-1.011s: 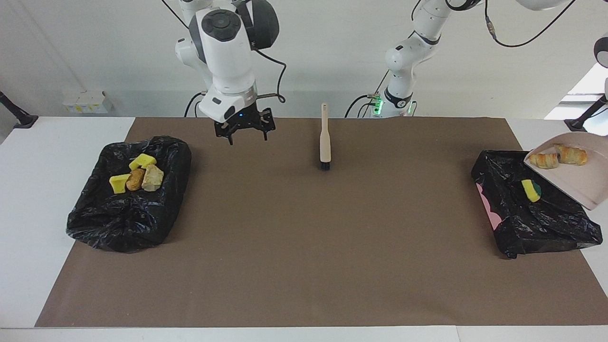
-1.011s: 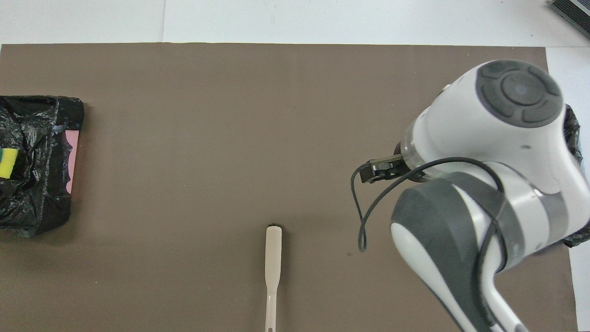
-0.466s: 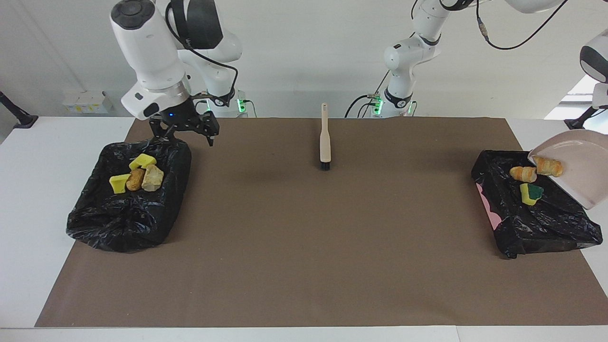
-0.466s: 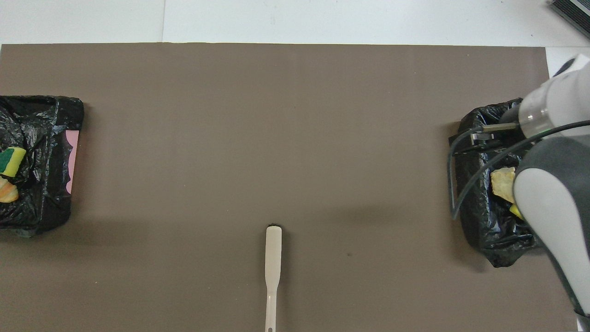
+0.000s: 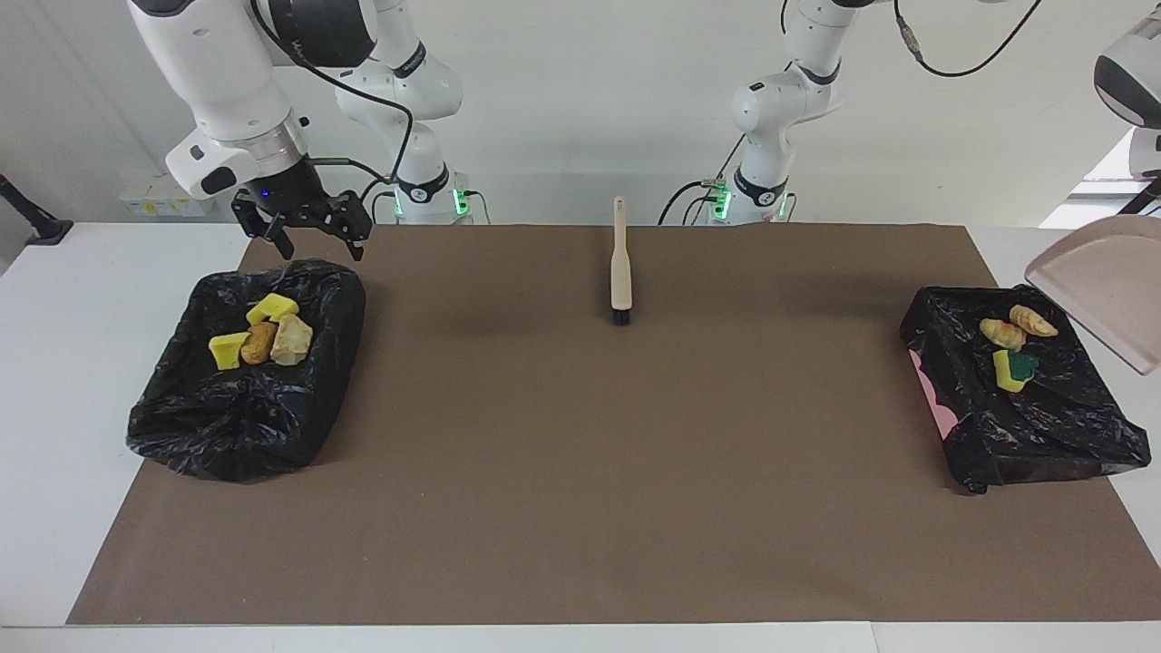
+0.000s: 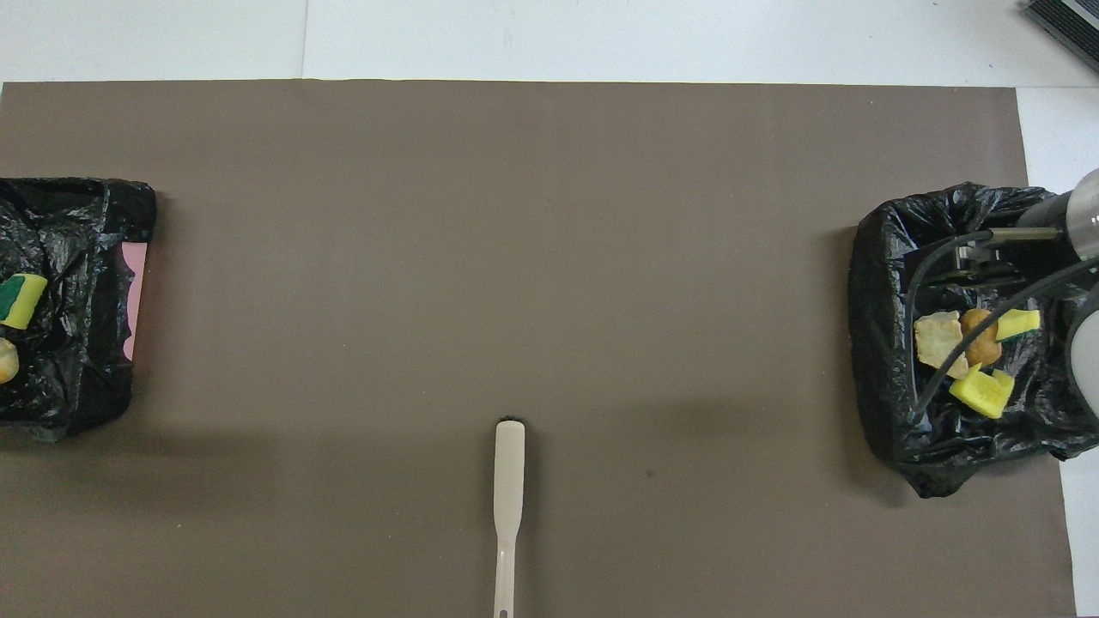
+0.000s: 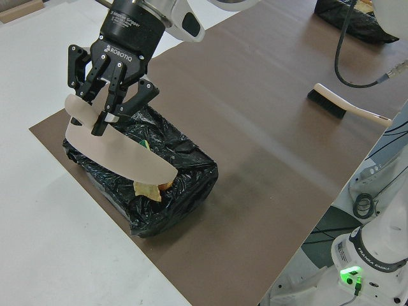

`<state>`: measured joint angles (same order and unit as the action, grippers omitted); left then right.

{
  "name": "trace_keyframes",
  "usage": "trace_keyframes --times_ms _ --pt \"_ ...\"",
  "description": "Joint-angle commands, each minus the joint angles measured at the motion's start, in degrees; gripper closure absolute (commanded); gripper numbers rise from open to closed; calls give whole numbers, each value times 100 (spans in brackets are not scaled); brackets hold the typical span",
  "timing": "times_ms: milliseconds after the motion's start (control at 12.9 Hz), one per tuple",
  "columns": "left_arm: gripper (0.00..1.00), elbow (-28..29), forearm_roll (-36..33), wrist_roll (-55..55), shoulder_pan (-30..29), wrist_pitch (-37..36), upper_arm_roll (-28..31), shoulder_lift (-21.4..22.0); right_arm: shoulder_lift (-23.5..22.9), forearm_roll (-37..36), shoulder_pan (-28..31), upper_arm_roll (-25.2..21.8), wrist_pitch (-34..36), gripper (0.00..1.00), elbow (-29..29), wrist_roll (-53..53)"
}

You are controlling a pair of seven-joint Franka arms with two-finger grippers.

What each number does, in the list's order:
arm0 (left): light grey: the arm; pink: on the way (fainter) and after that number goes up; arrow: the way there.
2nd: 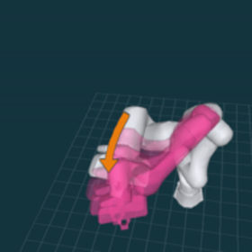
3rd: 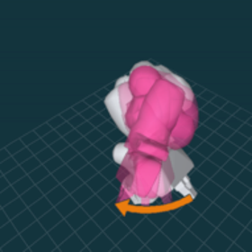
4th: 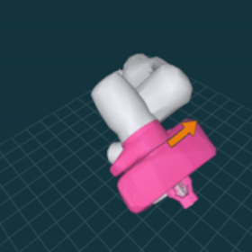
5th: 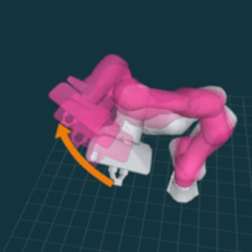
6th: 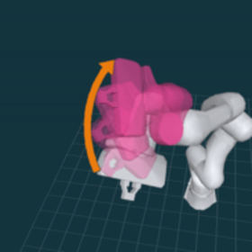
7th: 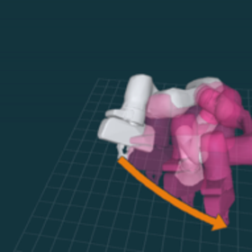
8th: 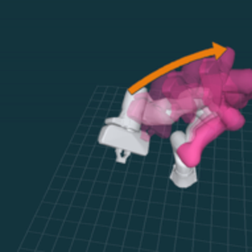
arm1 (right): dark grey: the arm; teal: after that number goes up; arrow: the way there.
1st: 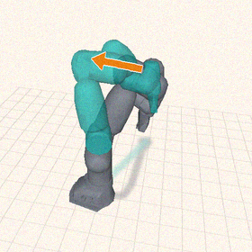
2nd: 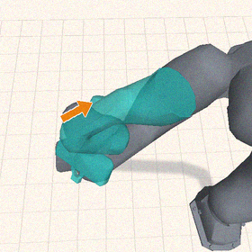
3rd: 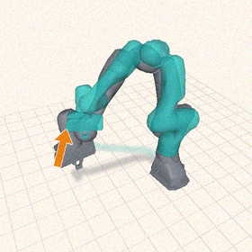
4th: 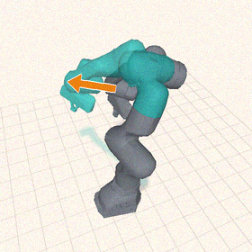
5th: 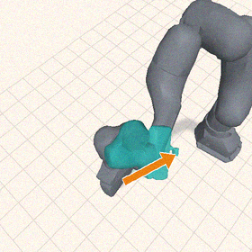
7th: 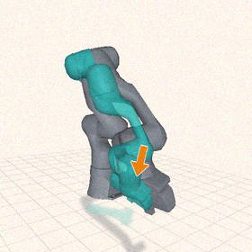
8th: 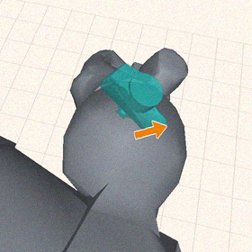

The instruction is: Sweep and dump trash in bin

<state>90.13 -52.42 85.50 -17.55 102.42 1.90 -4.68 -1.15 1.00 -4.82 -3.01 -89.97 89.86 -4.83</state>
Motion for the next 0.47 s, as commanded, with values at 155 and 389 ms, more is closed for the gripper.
trace_keyframes --times_ms 155,389 --pt "100 -21 90 -295 357 -397 -66 151 27 146 78 20 94 0 -39 52" --pt "100 31 1415 -682 480 -739 -84 186 27 146 69 20 94 0 -39 52"
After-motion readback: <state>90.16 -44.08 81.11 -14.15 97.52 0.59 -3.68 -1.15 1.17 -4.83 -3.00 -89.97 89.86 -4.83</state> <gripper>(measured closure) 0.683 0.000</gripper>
